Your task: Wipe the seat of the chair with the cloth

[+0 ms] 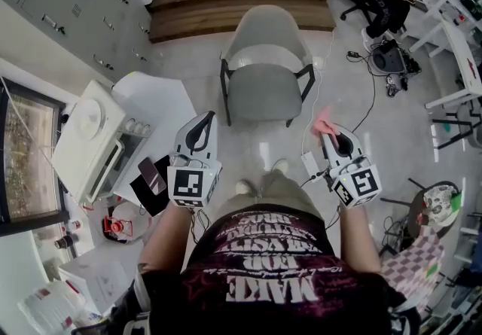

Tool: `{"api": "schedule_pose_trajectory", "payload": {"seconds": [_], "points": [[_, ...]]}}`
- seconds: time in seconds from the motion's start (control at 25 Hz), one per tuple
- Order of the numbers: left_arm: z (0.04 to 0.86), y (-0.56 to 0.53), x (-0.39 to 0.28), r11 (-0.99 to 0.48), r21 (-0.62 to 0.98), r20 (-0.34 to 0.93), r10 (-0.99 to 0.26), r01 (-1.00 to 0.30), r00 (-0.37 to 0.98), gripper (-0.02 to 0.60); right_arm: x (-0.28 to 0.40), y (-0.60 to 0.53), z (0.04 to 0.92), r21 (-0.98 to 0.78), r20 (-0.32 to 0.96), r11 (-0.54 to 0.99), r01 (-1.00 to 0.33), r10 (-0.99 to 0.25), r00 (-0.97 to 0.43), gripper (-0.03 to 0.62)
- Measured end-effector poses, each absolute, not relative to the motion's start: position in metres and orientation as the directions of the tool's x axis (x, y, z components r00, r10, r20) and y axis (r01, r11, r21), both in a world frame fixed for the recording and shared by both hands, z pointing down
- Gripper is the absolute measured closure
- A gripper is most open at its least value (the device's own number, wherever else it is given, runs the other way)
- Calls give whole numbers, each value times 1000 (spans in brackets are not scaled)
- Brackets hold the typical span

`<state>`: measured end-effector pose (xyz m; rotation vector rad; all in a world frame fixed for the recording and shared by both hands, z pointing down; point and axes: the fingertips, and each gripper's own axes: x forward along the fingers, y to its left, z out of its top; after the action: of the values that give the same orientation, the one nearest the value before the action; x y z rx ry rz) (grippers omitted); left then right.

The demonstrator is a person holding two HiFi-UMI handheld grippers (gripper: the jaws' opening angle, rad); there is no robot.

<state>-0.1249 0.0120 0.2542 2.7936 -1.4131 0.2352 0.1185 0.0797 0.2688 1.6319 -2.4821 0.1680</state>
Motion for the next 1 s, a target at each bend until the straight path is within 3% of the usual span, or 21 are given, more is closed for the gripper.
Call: {"api": "schedule_pose_trajectory", "payload": {"seconds": [1.0], "points": [[275, -119, -77, -529, -68, 197, -838, -846, 508, 575, 167, -67, 298, -75, 223, 465, -882, -854, -469, 562]]}}
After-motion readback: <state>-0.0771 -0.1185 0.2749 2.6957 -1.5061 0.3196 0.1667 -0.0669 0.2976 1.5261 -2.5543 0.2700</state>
